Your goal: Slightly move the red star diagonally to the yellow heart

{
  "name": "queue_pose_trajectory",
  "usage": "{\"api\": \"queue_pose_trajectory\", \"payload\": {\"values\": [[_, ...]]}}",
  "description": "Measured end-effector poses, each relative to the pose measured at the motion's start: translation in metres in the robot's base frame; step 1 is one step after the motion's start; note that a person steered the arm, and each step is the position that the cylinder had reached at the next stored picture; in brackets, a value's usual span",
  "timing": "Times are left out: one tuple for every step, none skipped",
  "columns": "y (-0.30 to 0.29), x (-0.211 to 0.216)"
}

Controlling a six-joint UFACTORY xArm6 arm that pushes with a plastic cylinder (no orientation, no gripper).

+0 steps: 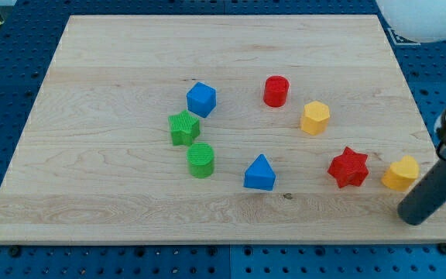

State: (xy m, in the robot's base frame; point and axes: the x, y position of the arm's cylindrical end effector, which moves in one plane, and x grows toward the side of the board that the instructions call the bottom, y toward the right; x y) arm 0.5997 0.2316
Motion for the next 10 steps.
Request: {"api": "queue_pose_trajectory", "payload": {"values": [[0.015,0.000],[0.018,-0.005],[0.018,-0.028],[0.018,-0.030],[0.018,-0.038],[0.015,-0.059],[0.015,-0.060],[0.011,-0.060],[-0.004,-0.060],[-0.004,-0.060]]}}
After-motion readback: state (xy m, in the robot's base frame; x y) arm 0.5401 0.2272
